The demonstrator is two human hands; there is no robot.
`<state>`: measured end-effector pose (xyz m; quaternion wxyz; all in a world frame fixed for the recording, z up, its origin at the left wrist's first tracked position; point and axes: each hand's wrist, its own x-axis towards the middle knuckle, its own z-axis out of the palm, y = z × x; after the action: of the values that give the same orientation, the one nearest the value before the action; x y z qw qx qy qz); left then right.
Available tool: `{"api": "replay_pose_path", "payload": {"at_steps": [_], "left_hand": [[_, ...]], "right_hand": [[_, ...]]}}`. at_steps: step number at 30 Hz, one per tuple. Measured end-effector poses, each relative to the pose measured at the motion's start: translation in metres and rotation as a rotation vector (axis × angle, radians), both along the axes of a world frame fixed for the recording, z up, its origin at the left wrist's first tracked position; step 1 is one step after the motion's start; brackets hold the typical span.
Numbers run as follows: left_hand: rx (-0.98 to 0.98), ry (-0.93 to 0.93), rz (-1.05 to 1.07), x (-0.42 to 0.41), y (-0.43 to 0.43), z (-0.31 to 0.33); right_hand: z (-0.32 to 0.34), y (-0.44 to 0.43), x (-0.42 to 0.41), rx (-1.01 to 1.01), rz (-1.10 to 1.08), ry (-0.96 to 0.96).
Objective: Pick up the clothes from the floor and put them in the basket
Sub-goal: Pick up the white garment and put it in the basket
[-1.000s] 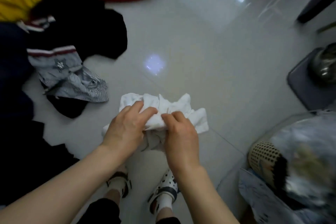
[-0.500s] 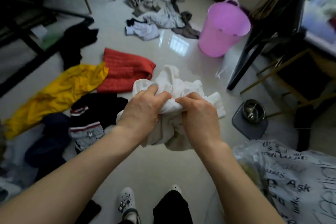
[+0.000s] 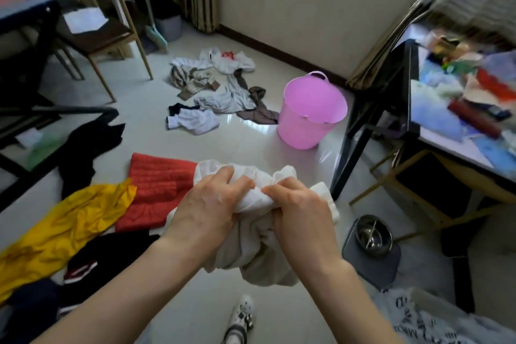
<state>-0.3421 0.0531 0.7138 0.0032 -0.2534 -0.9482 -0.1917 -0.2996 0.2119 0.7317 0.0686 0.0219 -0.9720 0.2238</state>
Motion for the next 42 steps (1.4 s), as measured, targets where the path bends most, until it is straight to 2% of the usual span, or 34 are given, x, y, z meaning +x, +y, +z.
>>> {"api": "replay_pose_path", "payload": {"at_steps": [9,17,22,33,37,42], "left_hand": [[0.019,0.055,0.001,-0.187,0.067,0.011],[0.02,0.109,-0.156,-0.381,0.12,0.023],[-0.013,0.144,-0.279,-0.467,0.17,0.032],[-0.09,0.077,-0.371,-0.635,0.306,0.009],[-0.063,0.037,-0.369,-0.694,0.355,0.002],[-0.006,-0.045,-0.485,-0.763,0.418,-0.027]], "right_hand": [[0.012,0.064,-0.185,0.088,-0.039,0.002],[0.022,0.107,-0.353,0.06,-0.218,0.034],[0.02,0.147,-0.424,0.084,-0.329,0.053],[-0.008,0.276,-0.583,-0.003,-0.401,0.033],[-0.015,0.322,-0.641,-0.013,-0.433,0.028],[-0.035,0.375,-0.697,0.014,-0.539,0.017]]}}
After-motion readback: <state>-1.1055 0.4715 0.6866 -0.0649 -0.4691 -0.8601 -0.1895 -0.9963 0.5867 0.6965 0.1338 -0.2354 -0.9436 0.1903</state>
